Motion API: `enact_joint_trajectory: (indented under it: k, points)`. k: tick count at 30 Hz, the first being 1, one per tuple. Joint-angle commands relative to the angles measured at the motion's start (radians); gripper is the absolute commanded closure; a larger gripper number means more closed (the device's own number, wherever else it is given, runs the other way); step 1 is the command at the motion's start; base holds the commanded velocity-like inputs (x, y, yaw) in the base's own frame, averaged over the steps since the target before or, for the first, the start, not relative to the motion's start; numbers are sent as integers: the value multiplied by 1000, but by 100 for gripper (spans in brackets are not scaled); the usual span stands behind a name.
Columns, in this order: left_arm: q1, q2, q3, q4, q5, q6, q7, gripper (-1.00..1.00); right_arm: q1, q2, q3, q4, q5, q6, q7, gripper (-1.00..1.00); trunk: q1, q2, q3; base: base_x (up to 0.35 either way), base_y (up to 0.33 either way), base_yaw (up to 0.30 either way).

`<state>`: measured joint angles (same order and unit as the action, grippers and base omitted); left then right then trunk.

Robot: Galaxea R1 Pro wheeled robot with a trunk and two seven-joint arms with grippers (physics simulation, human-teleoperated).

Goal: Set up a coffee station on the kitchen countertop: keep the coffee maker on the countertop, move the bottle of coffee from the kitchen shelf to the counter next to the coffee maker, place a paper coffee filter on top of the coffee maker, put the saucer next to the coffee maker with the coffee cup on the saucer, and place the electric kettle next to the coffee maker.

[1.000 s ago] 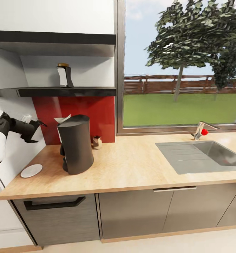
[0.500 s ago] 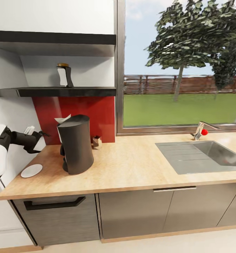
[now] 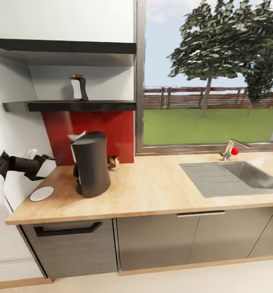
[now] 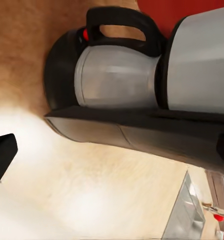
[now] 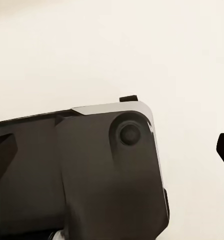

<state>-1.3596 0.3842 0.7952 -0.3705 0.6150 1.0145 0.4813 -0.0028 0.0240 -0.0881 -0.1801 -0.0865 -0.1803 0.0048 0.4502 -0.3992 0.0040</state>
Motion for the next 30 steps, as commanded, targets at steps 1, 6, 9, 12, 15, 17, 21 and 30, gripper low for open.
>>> enact_joint_trajectory:
  k: [1,6,9,12,15,17,21,30]
  points:
    - [0,0,4,-1,9,2,9,-100,0,1,-4,1,-7,-4,1,-100,0,-1,-1,-307,85,0]
    - [0,1,3,0,9,2,8,-100,0,1,-4,1,-7,-4,1,-100,0,-1,-1,-312,87,0]
    - [0,0,3,0,9,3,7,-100,0,1,-4,1,-8,-4,1,-100,0,-1,-1,-314,87,0]
    - [0,-1,2,0,9,3,7,-100,0,1,-4,1,-8,-4,1,-100,0,-1,-1,-238,51,0]
    - [10,-9,-59,3,5,6,-3,-100,0,1,-3,1,-8,-4,1,-100,0,-1,-1,-77,13,0]
    - [36,-16,-139,2,4,6,-36,-100,0,1,-3,2,-7,-4,1,-100,0,-1,-1,-28,5,0]
    - [158,-19,-534,-100,-1,-9,-420,-100,0,2,-2,3,-6,-4,1,-100,0,-1,-1,-7,1,0]
    - [285,-11,-733,-585,-3,-51,-644,-100,0,3,-1,5,-6,-5,1,-100,0,-1,-1,0,0,0]
